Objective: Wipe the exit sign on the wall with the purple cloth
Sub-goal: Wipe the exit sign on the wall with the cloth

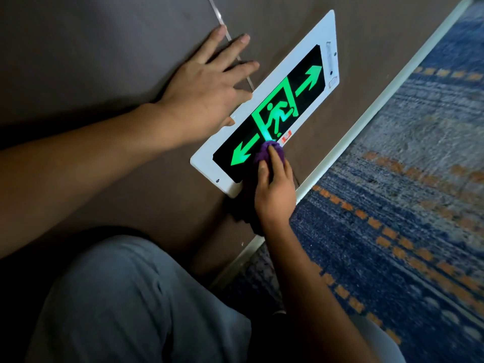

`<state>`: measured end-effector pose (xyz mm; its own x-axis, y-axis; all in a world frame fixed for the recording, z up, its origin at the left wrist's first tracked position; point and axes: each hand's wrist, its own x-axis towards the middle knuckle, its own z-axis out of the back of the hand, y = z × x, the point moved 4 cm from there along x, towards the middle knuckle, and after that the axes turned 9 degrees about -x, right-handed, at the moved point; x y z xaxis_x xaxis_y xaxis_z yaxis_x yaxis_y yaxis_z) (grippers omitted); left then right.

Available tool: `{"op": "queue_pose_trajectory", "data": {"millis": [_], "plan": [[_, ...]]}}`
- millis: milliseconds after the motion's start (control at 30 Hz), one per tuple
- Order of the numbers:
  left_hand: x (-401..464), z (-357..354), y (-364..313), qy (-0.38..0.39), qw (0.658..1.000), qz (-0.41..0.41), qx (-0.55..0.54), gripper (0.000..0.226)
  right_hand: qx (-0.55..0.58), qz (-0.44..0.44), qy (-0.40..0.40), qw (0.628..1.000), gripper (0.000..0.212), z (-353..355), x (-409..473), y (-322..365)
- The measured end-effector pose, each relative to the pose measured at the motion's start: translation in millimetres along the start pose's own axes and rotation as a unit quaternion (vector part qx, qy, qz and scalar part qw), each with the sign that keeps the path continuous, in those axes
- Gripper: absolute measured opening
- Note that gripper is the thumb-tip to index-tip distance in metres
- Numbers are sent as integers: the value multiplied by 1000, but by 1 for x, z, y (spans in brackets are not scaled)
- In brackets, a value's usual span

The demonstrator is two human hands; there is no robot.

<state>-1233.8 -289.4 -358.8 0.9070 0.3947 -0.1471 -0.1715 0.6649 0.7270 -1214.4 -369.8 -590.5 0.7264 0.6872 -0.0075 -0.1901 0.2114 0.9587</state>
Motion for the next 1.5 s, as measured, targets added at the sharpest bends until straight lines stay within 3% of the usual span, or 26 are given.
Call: {"op": "queue_pose_trajectory", "data": {"millis": [267,500,800,1067,1267,1500], "plan": [[0,1,0,1,1000,5,-17,43,-28,-37,46,998,45,-22,-49,2],[1,2,6,1,999,-16,-36,32,3,45,-33,998,44,14,-15,57],[1,7,9,-22,998,-19,-62,29,-54,106,-7,993,45,-7,-68,88],[-1,6,1,4,1000,-11,-29,41,-79,133,60,986,42,-12,-88,30],[-1,3,-2,5,1000,-8,-16,45,-28,39,7,999,46,12,-24,1],[-1,-2,-7,13,1000,-19,-6,49,-43,68,50,996,42,-10,-31,-8]]}}
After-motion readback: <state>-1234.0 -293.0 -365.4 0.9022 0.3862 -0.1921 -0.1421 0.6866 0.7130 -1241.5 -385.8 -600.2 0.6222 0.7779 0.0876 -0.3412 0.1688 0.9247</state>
